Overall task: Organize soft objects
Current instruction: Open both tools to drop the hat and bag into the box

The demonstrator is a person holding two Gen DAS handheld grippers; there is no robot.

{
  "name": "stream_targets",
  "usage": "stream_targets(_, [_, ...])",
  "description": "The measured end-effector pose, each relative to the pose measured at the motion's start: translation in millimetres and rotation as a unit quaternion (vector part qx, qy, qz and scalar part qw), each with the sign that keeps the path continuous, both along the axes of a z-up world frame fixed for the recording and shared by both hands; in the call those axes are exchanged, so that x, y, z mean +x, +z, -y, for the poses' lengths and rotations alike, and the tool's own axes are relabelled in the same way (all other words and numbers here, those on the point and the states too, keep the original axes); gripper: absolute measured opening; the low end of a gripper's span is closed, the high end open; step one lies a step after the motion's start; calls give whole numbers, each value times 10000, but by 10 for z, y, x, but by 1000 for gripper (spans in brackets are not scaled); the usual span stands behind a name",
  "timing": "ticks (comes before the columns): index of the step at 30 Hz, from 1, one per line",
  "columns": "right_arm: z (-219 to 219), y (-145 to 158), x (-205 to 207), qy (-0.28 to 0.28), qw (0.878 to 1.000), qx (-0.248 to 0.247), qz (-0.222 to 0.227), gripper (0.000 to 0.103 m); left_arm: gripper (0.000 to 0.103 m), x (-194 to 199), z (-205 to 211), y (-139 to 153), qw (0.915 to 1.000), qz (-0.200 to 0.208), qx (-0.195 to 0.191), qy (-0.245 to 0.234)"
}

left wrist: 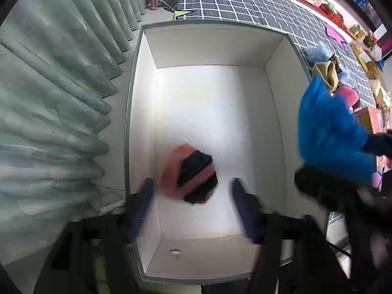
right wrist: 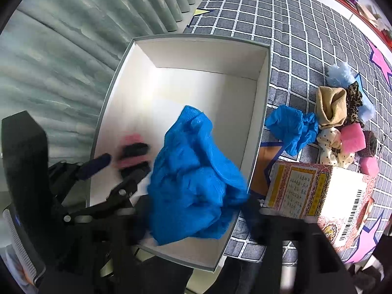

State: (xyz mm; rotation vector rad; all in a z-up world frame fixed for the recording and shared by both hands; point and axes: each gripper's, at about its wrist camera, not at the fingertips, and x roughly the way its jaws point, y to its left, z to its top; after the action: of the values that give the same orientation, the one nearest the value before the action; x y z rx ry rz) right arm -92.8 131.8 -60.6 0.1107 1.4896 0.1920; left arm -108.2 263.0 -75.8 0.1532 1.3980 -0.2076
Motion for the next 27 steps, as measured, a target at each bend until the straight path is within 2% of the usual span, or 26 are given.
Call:
stream_targets(1, [5, 9, 6, -34, 10000, 5, 32, 100, 90, 16, -14, 7, 10000, 25, -12, 25])
stream_targets(4, [49, 82, 37, -140, 9997, 148, 111, 102, 91, 69, -43, 50, 9999, 72, -75, 80])
stream_targets(12, [128, 347, 115, -361, 9980, 118, 500, 102, 92, 167, -55, 205, 9995, 305, -81, 96])
stream_targets(20, [293, 606, 152, -676, 9945, 154, 780, 102, 92, 186, -43, 279, 9995, 280, -138, 50])
stream_targets(27, [735, 806, 42, -1233, 9880, 228, 902, 102, 92, 282, 146, 358, 9994, 175, -212, -195])
